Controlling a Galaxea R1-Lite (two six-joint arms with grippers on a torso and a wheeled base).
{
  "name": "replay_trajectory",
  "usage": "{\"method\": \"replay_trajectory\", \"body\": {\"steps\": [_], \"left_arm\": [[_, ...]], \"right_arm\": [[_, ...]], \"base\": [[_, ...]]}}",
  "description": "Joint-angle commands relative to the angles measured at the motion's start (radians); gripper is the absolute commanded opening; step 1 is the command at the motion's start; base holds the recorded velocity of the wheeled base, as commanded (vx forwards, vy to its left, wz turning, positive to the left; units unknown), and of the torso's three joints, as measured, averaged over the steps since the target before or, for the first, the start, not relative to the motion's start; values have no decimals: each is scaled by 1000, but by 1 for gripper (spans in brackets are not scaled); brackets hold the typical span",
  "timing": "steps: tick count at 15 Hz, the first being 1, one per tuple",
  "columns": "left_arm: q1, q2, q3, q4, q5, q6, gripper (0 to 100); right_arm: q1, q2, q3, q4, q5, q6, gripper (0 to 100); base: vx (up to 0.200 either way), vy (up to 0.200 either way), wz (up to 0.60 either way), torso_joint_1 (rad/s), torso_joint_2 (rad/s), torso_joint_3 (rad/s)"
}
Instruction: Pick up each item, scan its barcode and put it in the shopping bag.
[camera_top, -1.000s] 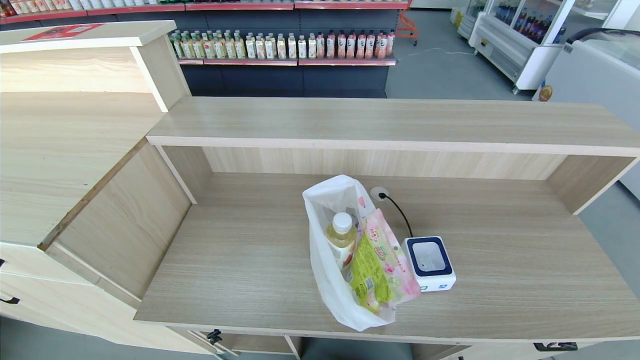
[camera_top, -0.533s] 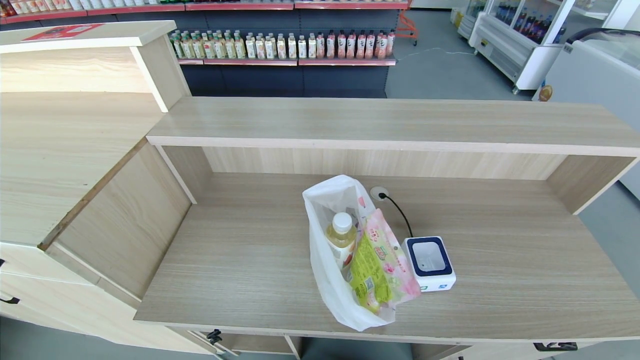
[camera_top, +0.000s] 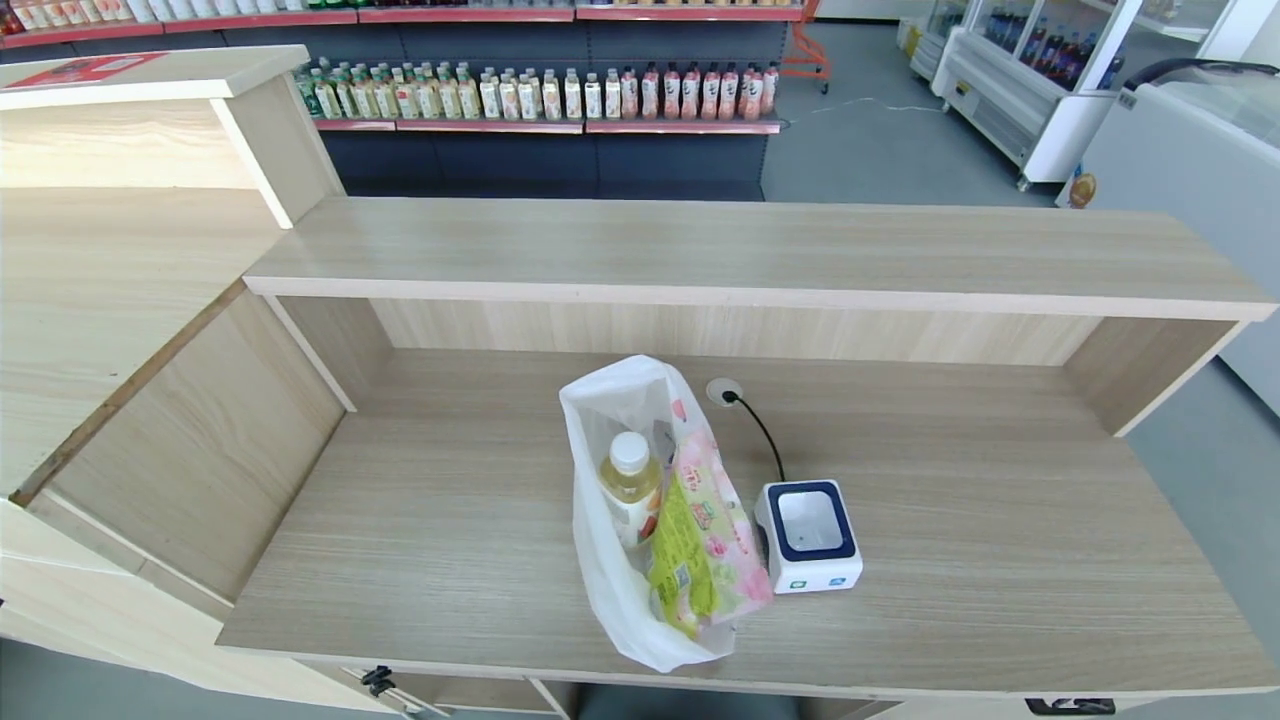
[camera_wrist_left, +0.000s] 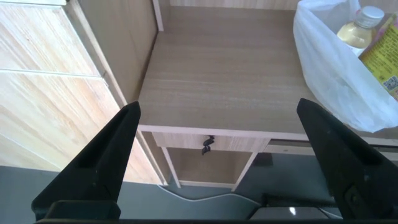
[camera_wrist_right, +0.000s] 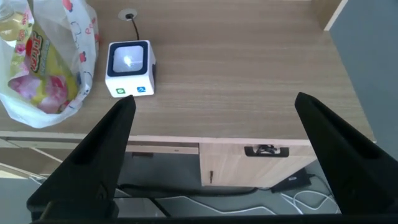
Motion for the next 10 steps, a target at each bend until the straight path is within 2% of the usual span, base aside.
{"method": "replay_trajectory", "body": {"steps": [1,3,6,9,10], "left_arm": [[0,0,0,1,1,-1,100],[0,0,0,1,1,-6,100],[0,0,0,1,1,-1,100],[0,0,0,1,1,-2,100],[0,0,0,1,1,-4,100]], "right_arm": [[2,3,0,0,0,0,100],[0,3,0,0,0,-1,100],[2,3,0,0,0,-1,100],[0,3,0,0,0,0,100],[2,3,-1,1,0,-3,100]], "base": [[0,-200,0,2,-2,2],[0,-200,0,2,2,0],[0,0,0,0,0,0],[200,0,0,1,1,1],[0,0,0,0,0,0]]}}
